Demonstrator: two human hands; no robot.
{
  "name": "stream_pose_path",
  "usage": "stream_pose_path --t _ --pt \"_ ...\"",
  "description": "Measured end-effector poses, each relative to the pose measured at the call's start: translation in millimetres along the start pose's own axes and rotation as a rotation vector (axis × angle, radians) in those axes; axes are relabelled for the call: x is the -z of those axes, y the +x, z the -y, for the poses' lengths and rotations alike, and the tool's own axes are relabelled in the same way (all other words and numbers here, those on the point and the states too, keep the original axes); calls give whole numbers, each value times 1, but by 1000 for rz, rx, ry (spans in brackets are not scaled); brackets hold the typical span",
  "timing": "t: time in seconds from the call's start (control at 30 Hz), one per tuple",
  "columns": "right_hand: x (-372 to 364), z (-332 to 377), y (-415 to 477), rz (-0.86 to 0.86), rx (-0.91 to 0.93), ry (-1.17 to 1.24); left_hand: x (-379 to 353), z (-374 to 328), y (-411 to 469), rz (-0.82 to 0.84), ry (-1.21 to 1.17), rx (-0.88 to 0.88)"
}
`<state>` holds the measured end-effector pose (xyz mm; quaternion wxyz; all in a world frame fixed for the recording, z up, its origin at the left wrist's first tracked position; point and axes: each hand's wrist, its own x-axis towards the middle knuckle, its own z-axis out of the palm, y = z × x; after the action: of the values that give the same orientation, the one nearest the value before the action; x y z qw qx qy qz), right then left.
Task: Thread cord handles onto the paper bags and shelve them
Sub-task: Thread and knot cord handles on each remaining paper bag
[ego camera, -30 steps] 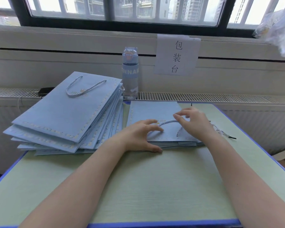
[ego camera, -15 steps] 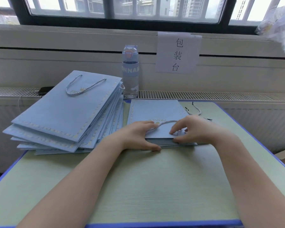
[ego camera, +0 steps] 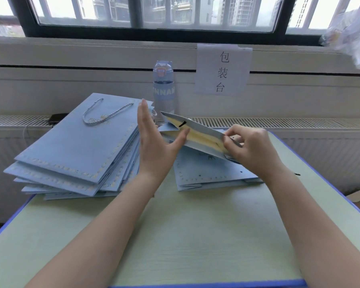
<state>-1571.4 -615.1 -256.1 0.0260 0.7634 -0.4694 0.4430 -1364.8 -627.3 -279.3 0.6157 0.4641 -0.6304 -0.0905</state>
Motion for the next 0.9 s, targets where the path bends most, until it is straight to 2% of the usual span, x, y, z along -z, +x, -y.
stream_pose_path --t 0.07,0.17,0.23,0.33,0.47,0.57,0.67,0.73,0.8,0.9 --pt "-9 3 -1 13 42 -7 -3 -4 -2 0 -75 157" --pt "-26 5 -4 28 65 0 -8 -3 -2 44 -232 224" --pt "-32 7 -4 3 81 39 -11 -5 -7 163 -278 187" --pt "-36 11 -5 14 84 152 -20 -11 -18 274 -165 7" --pt "-36 14 -8 13 58 286 -20 -6 -17 144 -74 -181" --pt "-37 17 -6 -108 166 276 -15 -4 -13 -28 -60 -175" --pt "-40 18 -7 -140 222 244 -12 -2 -11 -130 0 -263" --pt "-40 17 -8 -178 176 210 -11 0 -9 -147 78 -340" --pt "-37 15 -7 -302 146 132 -10 5 -8 -128 153 -401" --pt "-30 8 -3 -423 134 6 -11 8 -9 -59 155 -437"
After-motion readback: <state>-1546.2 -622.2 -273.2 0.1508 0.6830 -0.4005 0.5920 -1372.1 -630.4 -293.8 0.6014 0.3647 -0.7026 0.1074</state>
